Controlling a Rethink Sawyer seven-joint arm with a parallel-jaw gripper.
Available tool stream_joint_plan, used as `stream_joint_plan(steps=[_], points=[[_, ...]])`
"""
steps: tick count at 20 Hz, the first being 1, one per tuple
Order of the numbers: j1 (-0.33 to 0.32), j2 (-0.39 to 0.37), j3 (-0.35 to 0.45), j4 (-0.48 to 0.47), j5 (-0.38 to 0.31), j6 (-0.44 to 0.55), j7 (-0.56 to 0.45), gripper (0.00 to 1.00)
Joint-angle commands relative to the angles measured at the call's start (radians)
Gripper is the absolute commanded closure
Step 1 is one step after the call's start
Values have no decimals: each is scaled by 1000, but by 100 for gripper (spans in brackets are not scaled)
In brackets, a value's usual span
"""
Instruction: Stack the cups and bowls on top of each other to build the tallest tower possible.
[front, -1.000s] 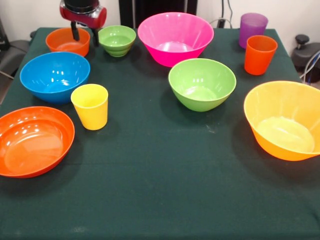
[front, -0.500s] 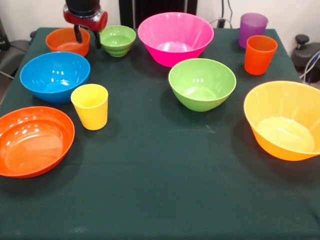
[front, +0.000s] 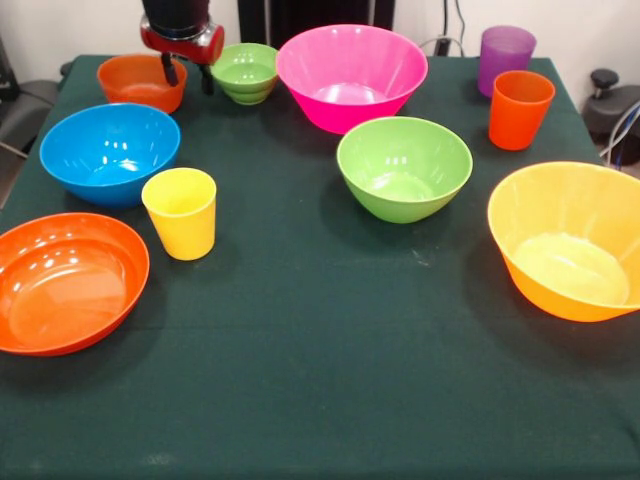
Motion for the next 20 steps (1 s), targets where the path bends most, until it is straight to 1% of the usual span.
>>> stream_joint_plan(steps=[1, 13, 20], points=[[6, 67, 64, 19, -66, -97, 79, 0], [9, 147, 53, -31, -83, -159, 93, 0], [19, 157, 51, -41, -78, -166, 99, 0]])
